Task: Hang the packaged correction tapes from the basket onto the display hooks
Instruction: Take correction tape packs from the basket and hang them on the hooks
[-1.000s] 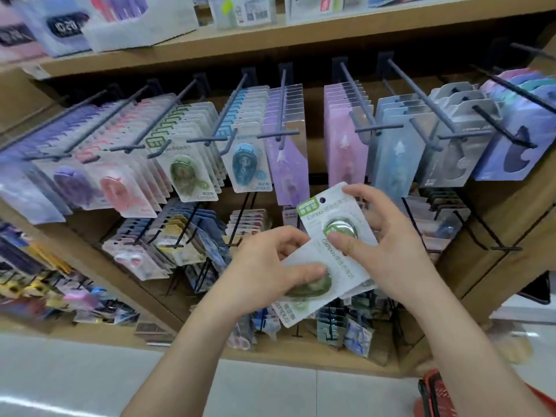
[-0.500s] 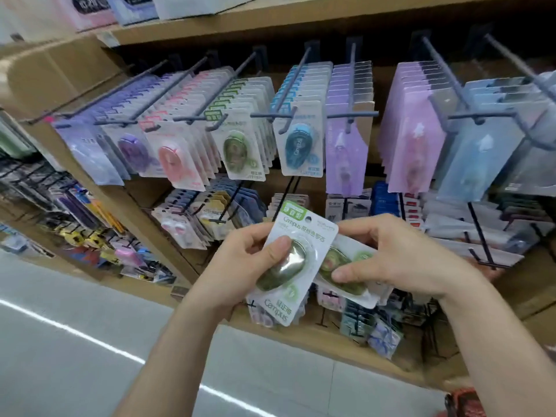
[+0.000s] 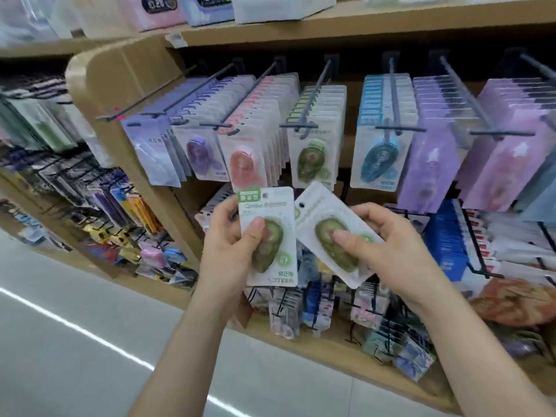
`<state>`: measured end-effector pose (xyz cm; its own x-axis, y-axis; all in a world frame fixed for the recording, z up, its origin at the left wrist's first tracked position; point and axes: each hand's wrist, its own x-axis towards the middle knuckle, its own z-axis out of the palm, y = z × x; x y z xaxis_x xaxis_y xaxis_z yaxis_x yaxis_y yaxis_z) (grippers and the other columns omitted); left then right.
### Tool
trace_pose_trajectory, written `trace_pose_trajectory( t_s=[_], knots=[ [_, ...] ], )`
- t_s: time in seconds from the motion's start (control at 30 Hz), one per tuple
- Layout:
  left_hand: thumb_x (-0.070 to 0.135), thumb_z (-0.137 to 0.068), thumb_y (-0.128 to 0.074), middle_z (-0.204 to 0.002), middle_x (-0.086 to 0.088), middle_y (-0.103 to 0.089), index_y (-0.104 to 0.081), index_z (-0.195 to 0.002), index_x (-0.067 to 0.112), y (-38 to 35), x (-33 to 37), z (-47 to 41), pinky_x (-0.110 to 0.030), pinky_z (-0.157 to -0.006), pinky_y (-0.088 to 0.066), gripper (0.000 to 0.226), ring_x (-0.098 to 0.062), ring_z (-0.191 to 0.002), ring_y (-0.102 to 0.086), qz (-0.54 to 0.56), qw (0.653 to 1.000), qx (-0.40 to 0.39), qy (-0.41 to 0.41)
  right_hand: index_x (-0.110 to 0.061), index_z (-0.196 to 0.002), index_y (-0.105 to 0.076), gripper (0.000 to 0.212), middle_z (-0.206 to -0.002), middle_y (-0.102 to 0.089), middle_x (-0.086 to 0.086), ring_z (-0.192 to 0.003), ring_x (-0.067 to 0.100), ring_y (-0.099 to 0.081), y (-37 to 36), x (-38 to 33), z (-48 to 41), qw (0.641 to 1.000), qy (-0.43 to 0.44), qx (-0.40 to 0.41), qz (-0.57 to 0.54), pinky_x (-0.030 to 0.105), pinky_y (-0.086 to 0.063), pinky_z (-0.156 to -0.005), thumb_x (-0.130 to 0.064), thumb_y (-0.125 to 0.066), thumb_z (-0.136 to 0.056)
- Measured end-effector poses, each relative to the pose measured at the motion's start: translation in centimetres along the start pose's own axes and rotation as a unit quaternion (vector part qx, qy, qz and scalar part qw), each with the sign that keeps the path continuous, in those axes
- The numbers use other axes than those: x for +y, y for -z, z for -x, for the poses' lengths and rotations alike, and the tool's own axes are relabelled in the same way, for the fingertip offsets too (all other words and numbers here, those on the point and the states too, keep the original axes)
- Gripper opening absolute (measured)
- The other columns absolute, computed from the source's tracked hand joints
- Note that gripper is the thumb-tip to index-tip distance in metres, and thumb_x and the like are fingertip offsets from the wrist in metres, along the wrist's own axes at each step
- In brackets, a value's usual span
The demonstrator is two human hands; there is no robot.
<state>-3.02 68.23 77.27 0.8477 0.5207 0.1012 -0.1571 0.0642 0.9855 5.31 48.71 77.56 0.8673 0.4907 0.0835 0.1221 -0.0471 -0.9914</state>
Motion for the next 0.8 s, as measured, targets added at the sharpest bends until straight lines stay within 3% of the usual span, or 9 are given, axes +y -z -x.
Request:
trace_pose_trajectory(
  t_s=[0.1, 0.13, 0.17, 0.23, 0.37, 0.43, 0.6, 0.7, 0.8],
  knots=[
    [0.005, -0.100, -0.052, -0.092, -0.012, -0.069, -0.051, -0.131, 0.048, 2.2, -0.3, -1.4, -0.038, -0.075, -0.054, 0.053, -0.023, -0.083, -0.066, -0.085, 0.994, -0.026, -0.062, -0.022, -0.098, -0.066, 0.022, -0.089, -0.075, -0.007, -0.079, 0.008, -0.070, -1.5, -1.0, -1.0, 0.994, 0.038, 0.082, -0.064, 0.023, -0.056, -0.065, -0.027, -0.074, -0.077],
    [0.008, -0.101, -0.051, -0.098, -0.011, -0.067, -0.057, -0.125, 0.052, 2.7, -0.6, -1.8, -0.040, -0.079, -0.052, 0.051, -0.022, -0.087, -0.065, -0.137, 0.987, -0.048, -0.070, -0.021, -0.099, -0.066, 0.025, -0.089, -0.075, -0.007, -0.080, 0.009, -0.071, -1.9, -1.4, -1.3, 0.991, 0.051, 0.099, -0.080, 0.023, -0.057, -0.066, -0.029, -0.073, -0.075],
    [0.010, -0.101, -0.051, -0.097, -0.006, -0.063, -0.065, -0.113, 0.054, 2.9, -0.9, -2.0, -0.034, -0.078, -0.047, 0.048, -0.013, -0.083, -0.062, -0.181, 0.979, -0.067, -0.067, -0.021, -0.099, -0.065, 0.027, -0.088, -0.075, -0.008, -0.080, 0.008, -0.070, -2.4, -1.8, -1.7, 0.988, 0.062, 0.112, -0.091, 0.022, -0.057, -0.066, -0.029, -0.073, -0.075],
    [0.009, -0.100, -0.052, -0.092, 0.004, -0.056, -0.072, -0.096, 0.051, 2.7, -1.2, -2.4, -0.022, -0.076, -0.040, 0.047, 0.001, -0.077, -0.056, -0.210, 0.973, -0.084, -0.049, -0.018, -0.099, -0.064, 0.027, -0.085, -0.075, -0.011, -0.078, 0.006, -0.070, -3.5, -2.3, -2.5, 0.982, 0.074, 0.133, -0.109, 0.020, -0.056, -0.065, -0.026, -0.072, -0.075],
    [0.012, -0.100, -0.053, -0.101, -0.005, -0.060, -0.073, -0.101, 0.033, 1.4, -0.3, -3.1, -0.008, -0.071, -0.043, 0.029, 0.006, -0.077, -0.058, -0.166, 0.981, -0.097, -0.024, -0.018, -0.099, -0.064, 0.016, -0.083, -0.075, -0.012, -0.077, 0.003, -0.071, -5.1, -2.4, -3.3, 0.973, 0.073, 0.178, -0.127, 0.017, -0.054, -0.063, -0.012, -0.070, -0.086],
    [0.016, -0.099, -0.056, -0.101, -0.007, -0.063, -0.073, -0.100, 0.031, 1.1, 0.4, -4.0, -0.009, -0.071, -0.044, 0.022, 0.004, -0.077, -0.059, -0.160, 0.983, -0.081, -0.039, -0.019, -0.100, -0.064, 0.015, -0.084, -0.076, -0.011, -0.078, 0.004, -0.071, -5.5, -2.4, -3.3, 0.972, 0.072, 0.192, -0.114, 0.018, -0.055, -0.064, -0.013, -0.070, -0.087],
    [0.028, -0.095, -0.063, -0.095, 0.016, -0.070, -0.071, -0.087, 0.049, -0.1, 2.3, -6.1, -0.026, -0.087, -0.050, 0.024, -0.001, -0.093, -0.064, -0.190, 0.975, -0.069, -0.096, -0.021, -0.099, -0.064, 0.012, -0.085, -0.077, -0.006, -0.077, 0.008, -0.072, -6.3, -2.2, -3.3, 0.969, 0.070, 0.221, -0.088, 0.020, -0.055, -0.062, -0.020, -0.070, -0.088],
    [0.031, -0.093, -0.066, -0.070, 0.018, -0.067, -0.073, -0.064, 0.038, -1.0, 2.6, -6.9, -0.028, -0.071, -0.048, 0.031, -0.001, -0.071, -0.061, -0.228, 0.963, -0.114, -0.087, -0.017, -0.100, -0.064, 0.014, -0.086, -0.076, -0.002, -0.075, 0.008, -0.072, -7.0, -1.9, -3.3, 0.963, 0.071, 0.247, -0.086, 0.019, -0.053, -0.060, -0.022, -0.070, -0.089],
    [0.033, -0.089, -0.071, -0.077, 0.011, -0.070, -0.073, -0.067, 0.031, -1.4, 2.8, -7.2, -0.017, -0.068, -0.048, 0.022, 0.004, -0.070, -0.062, -0.223, 0.967, -0.106, -0.069, -0.017, -0.100, -0.063, 0.016, -0.086, -0.075, -0.001, -0.074, 0.007, -0.071, -7.3, -1.6, -3.4, 0.957, 0.068, 0.268, -0.089, 0.017, -0.052, -0.060, -0.025, -0.070, -0.088]
  ],
)
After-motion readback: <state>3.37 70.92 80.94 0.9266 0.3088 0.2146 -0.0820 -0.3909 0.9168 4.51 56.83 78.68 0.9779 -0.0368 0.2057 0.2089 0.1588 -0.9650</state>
